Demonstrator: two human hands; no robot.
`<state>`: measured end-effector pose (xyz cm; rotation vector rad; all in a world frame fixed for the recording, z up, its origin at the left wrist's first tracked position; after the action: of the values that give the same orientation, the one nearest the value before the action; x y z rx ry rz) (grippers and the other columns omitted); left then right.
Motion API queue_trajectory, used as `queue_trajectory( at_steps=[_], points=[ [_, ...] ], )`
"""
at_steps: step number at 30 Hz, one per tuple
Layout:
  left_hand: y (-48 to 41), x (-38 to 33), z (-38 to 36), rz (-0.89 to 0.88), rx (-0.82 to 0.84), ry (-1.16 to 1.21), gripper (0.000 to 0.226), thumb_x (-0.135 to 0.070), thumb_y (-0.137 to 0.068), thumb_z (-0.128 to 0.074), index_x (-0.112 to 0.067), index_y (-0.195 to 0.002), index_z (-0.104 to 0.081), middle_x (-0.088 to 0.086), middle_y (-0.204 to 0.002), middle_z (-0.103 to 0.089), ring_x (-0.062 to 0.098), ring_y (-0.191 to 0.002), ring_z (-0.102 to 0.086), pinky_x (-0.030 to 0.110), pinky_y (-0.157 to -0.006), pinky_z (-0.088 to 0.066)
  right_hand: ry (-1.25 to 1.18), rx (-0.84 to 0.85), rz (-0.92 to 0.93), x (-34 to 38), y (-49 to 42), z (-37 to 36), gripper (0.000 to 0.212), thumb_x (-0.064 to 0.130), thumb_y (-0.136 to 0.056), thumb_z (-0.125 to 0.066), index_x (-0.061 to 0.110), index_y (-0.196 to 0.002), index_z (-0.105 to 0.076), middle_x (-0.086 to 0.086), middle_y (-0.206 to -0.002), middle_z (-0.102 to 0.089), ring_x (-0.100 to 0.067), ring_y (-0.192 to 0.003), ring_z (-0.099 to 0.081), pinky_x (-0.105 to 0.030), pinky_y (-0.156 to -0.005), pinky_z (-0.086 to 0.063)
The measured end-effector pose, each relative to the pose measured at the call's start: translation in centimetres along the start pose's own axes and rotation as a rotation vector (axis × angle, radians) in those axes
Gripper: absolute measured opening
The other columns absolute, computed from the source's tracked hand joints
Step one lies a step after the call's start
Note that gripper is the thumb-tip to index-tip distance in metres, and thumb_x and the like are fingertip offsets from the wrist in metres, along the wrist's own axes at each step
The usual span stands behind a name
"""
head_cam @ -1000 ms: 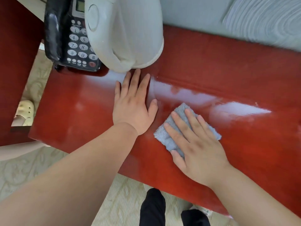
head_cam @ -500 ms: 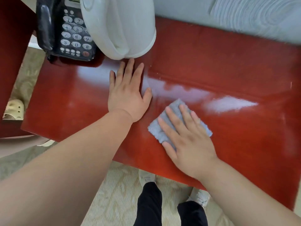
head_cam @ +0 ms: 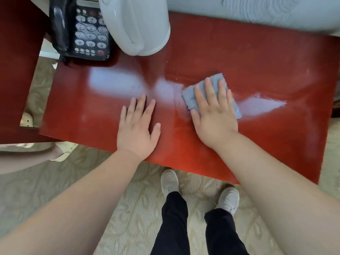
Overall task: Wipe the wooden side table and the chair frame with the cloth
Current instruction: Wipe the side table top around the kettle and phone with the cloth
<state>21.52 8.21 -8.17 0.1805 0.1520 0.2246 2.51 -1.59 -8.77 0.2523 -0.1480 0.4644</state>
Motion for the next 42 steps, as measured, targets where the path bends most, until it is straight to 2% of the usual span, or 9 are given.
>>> queue_trajectory(
  at_steps=[7, 9, 15, 20, 23, 28, 31, 37, 42],
  points=[
    [1.8, 0.8, -0.1, 0.02, -0.028, -0.036, 0.07, -0.044, -0.098, -0.043, -0.026, -0.164, -0.028, 0.004, -0.175, -0.016, 0.029, -0.162, -0.013, 0.052, -0.13, -0.01, 0.053, 0.034, 0.494, 7.0, 11.0, -3.3, 0.064, 0.049, -0.104, -0.044, 0.024, -0.162, -0.033, -0.004, -0.172, -0.021, -0.034, -0.16, -0.011, -0.054, -0.129, -0.014],
    [1.6, 0.9, 0.0, 0.014, -0.032, -0.03, 0.071, -0.044, -0.097, -0.044, -0.026, -0.164, -0.029, 0.005, -0.175, -0.017, 0.03, -0.161, -0.014, 0.053, -0.13, -0.01, 0.07, 0.018, 0.416, 4.9, 8.5, -2.8, 0.068, 0.052, -0.102, -0.045, 0.024, -0.162, -0.033, -0.005, -0.172, -0.023, -0.035, -0.16, -0.012, -0.055, -0.128, -0.016],
    [1.8, 1.0, -0.4, 0.014, -0.022, -0.036, 0.071, -0.045, -0.099, -0.042, -0.027, -0.165, -0.026, 0.004, -0.176, -0.013, 0.03, -0.162, -0.011, 0.053, -0.13, -0.009, 0.02, -0.022, -0.165, -0.3, 2.8, -0.8, 0.072, 0.052, -0.101, -0.033, 0.022, -0.165, -0.019, -0.009, -0.174, -0.009, -0.041, -0.159, 0.0, -0.054, -0.129, -0.002],
    [1.8, 1.0, -0.4, 0.004, -0.024, -0.034, 0.073, -0.044, -0.095, -0.039, -0.026, -0.165, -0.028, 0.005, -0.176, -0.014, 0.03, -0.162, -0.012, 0.053, -0.13, -0.009, 0.011, 0.024, 0.287, 9.8, 8.3, -3.3, 0.066, 0.047, -0.102, -0.049, 0.018, -0.16, -0.036, -0.008, -0.171, -0.024, -0.039, -0.159, -0.01, -0.055, -0.129, -0.012],
    [1.8, 1.0, -0.5, 0.002, -0.031, -0.038, 0.071, -0.043, -0.096, -0.037, -0.026, -0.165, -0.027, 0.004, -0.176, -0.014, 0.03, -0.162, -0.012, 0.053, -0.13, -0.009, 0.034, 0.01, 0.382, 8.7, 8.7, -3.1, 0.067, 0.054, -0.103, -0.045, 0.021, -0.16, -0.037, -0.004, -0.171, -0.026, -0.033, -0.16, -0.013, -0.055, -0.128, -0.018],
    [1.9, 1.0, -0.5, 0.006, -0.059, -0.027, 0.069, -0.044, -0.098, -0.04, -0.026, -0.164, -0.029, 0.004, -0.175, -0.017, 0.03, -0.161, -0.013, 0.053, -0.13, -0.009, 0.034, -0.024, -0.037, -0.8, 3.5, -0.6, 0.074, 0.055, -0.101, -0.034, 0.019, -0.164, -0.022, -0.01, -0.173, -0.012, -0.04, -0.159, -0.004, -0.057, -0.128, -0.01],
    [2.1, 1.1, -0.4, 0.014, -0.074, -0.025, 0.068, -0.043, -0.098, -0.042, -0.027, -0.163, -0.031, 0.003, -0.175, -0.018, 0.029, -0.16, -0.016, 0.052, -0.13, -0.009, -0.056, -0.026, -0.212, 0.4, 2.1, -0.4, 0.08, 0.042, -0.091, -0.04, 0.009, -0.162, -0.022, -0.018, -0.173, -0.005, -0.047, -0.157, 0.003, -0.058, -0.128, 0.0],
    [2.1, 0.9, -0.1, -0.004, -0.128, 0.02, 0.067, -0.038, -0.095, -0.043, -0.025, -0.16, -0.038, 0.004, -0.173, -0.024, 0.03, -0.159, -0.021, 0.053, -0.13, -0.013, -0.049, -0.008, 0.344, 9.7, 6.3, -2.5, 0.073, 0.037, -0.09, -0.048, 0.011, -0.158, -0.038, -0.013, -0.171, -0.022, -0.038, -0.16, -0.008, -0.054, -0.129, -0.007],
    [2.1, 1.0, -0.1, -0.006, -0.121, 0.03, 0.067, -0.038, -0.094, -0.041, -0.024, -0.16, -0.038, 0.004, -0.173, -0.023, 0.03, -0.159, -0.021, 0.053, -0.13, -0.013, -0.039, -0.054, 0.334, 6.7, 8.5, -2.4, 0.057, 0.046, -0.098, -0.052, 0.012, -0.144, -0.056, -0.008, -0.168, -0.033, -0.039, -0.158, -0.018, -0.058, -0.128, -0.012]
  ],
)
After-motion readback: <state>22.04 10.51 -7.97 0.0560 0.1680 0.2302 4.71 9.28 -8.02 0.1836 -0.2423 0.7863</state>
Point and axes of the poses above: each hand's wrist, its own y-axis away from the middle knuckle, its own z-axis out of the back of the hand, x = y × z, the point moved 10 cm from there along -y, towards the middle knuckle
